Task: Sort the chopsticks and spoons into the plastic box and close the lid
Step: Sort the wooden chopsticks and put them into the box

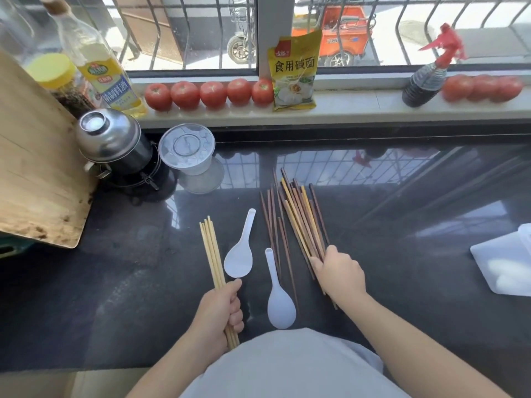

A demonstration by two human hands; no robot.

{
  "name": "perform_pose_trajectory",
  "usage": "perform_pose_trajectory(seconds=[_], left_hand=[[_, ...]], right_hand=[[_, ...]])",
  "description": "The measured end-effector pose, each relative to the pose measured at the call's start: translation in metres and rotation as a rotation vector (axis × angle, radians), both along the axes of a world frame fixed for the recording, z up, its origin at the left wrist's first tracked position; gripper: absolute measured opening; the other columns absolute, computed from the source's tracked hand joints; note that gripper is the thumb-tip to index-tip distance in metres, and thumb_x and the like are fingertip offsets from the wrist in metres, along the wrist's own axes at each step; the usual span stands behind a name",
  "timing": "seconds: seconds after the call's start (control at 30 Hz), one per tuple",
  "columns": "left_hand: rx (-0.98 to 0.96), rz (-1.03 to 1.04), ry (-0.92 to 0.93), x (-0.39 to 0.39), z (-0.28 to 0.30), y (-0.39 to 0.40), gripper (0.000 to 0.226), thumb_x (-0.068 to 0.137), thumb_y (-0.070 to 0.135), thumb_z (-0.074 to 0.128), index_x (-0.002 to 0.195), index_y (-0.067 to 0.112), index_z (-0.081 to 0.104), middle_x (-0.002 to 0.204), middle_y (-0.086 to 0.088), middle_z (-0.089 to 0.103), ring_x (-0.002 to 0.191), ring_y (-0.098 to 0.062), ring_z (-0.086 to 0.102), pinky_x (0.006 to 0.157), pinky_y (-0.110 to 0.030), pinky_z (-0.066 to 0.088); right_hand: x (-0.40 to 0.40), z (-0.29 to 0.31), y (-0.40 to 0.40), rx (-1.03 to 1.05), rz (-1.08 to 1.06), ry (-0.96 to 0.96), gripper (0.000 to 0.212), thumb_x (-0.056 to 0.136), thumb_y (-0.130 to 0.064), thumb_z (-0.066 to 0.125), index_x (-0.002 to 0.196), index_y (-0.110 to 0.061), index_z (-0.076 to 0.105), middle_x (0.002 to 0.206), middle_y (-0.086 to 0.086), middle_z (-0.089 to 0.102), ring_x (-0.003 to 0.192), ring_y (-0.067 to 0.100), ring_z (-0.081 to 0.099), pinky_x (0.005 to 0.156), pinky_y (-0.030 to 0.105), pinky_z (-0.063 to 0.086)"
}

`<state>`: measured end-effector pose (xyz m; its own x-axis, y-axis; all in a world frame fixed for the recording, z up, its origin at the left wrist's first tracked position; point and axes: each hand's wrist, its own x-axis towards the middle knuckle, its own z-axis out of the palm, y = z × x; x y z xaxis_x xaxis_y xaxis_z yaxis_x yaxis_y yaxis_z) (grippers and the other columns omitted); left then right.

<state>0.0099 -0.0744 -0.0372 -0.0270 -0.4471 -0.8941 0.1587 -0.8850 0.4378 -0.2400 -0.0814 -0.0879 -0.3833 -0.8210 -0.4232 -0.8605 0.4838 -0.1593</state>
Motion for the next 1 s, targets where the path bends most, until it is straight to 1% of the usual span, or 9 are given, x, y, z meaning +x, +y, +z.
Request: perform_pose_trajectory(seconds=[0.13, 0.27, 0.3, 0.37, 0.47, 0.77, 0.83, 0.9, 1.0], left_hand=[[0.014, 0.016, 0.014, 0.004, 0.0, 0.003, 0.044, 0.101, 0.023, 0.059, 0.066, 0.022, 0.032, 0.055, 0.002, 0.023, 0.043, -0.014, 0.023, 0.043, -0.026, 0.022], [0.034, 0.027, 0.03, 0.006, 0.0, 0.005, 0.044, 0.1, 0.023, 0.06, 0.065, 0.022, 0.034, 0.057, 0.002, 0.023, 0.044, -0.014, 0.024, 0.043, -0.025, 0.023], [0.035, 0.023, 0.029, 0.006, 0.0, 0.004, 0.044, 0.1, 0.023, 0.06, 0.065, 0.022, 0.034, 0.057, 0.001, 0.023, 0.044, -0.014, 0.023, 0.043, -0.025, 0.023], [0.028, 0.009, 0.027, 0.003, 0.001, 0.003, 0.044, 0.1, 0.022, 0.059, 0.065, 0.022, 0.033, 0.057, 0.001, 0.023, 0.044, -0.014, 0.023, 0.043, -0.025, 0.022], [0.014, -0.033, 0.023, 0.001, 0.002, 0.003, 0.043, 0.101, 0.022, 0.059, 0.066, 0.021, 0.033, 0.056, 0.0, 0.024, 0.043, -0.014, 0.024, 0.042, -0.026, 0.024], [0.06, 0.018, 0.033, 0.01, -0.002, 0.006, 0.045, 0.1, 0.022, 0.06, 0.063, 0.02, 0.034, 0.055, 0.001, 0.025, 0.042, -0.013, 0.025, 0.042, -0.025, 0.024], [0.06, 0.006, 0.03, 0.009, -0.002, 0.004, 0.045, 0.1, 0.022, 0.059, 0.063, 0.02, 0.035, 0.055, 0.001, 0.025, 0.042, -0.013, 0.026, 0.042, -0.026, 0.024], [0.053, -0.01, 0.032, 0.006, -0.002, 0.002, 0.045, 0.101, 0.022, 0.059, 0.063, 0.02, 0.035, 0.054, 0.001, 0.025, 0.042, -0.013, 0.025, 0.042, -0.026, 0.024], [0.046, -0.046, 0.039, 0.0, -0.002, 0.002, 0.043, 0.101, 0.022, 0.059, 0.065, 0.021, 0.034, 0.056, 0.001, 0.023, 0.044, -0.014, 0.024, 0.044, -0.026, 0.022]], right_hand=[[-0.034, 0.0, -0.006, 0.022, -0.038, 0.081, 0.04, 0.1, -0.056, 0.046, 0.095, -0.016, 0.044, 0.103, 0.012, 0.066, 0.096, 0.037, 0.066, 0.069, 0.038, 0.044], [-0.032, -0.001, -0.007, -0.289, 0.18, 0.111, 0.033, 0.099, -0.043, 0.052, 0.116, -0.015, 0.054, 0.114, 0.007, 0.055, 0.107, 0.032, 0.059, 0.076, 0.037, 0.046], [-0.024, -0.002, -0.008, -0.262, 0.286, 0.077, 0.045, 0.1, -0.045, 0.05, 0.135, -0.017, 0.05, 0.135, 0.008, 0.05, 0.126, 0.032, 0.05, 0.093, 0.039, 0.047], [-0.007, -0.009, -0.009, -0.106, 0.44, 0.004, 0.069, 0.103, -0.053, 0.04, 0.16, -0.022, 0.019, 0.168, 0.004, 0.015, 0.155, 0.03, 0.011, 0.124, 0.045, 0.021], [0.005, -0.023, -0.008, 0.023, 0.423, 0.013, 0.076, 0.103, -0.061, 0.026, 0.162, -0.023, -0.004, 0.17, 0.001, -0.011, 0.155, 0.027, -0.018, 0.126, 0.048, -0.001], [-0.021, -0.027, 0.007, -0.033, 0.347, -0.02, 0.07, 0.103, -0.061, 0.027, 0.162, -0.031, 0.004, 0.169, -0.008, -0.002, 0.155, 0.026, -0.015, 0.126, 0.048, -0.006], [-0.034, -0.027, 0.019, -0.155, 0.326, -0.074, 0.058, 0.104, -0.052, 0.038, 0.157, -0.03, 0.031, 0.165, -0.01, 0.023, 0.156, 0.025, 0.007, 0.127, 0.049, 0.009], [-0.044, -0.024, 0.027, -0.367, 0.235, -0.093, 0.037, 0.1, -0.035, 0.054, 0.133, -0.02, 0.059, 0.138, -0.003, 0.055, 0.133, 0.021, 0.041, 0.113, 0.047, 0.04], [-0.049, -0.02, 0.019, -0.513, 0.046, -0.025, 0.018, 0.094, -0.019, 0.065, 0.111, -0.015, 0.064, 0.107, 0.0, 0.055, 0.094, 0.014, 0.045, 0.081, 0.033, 0.051]])
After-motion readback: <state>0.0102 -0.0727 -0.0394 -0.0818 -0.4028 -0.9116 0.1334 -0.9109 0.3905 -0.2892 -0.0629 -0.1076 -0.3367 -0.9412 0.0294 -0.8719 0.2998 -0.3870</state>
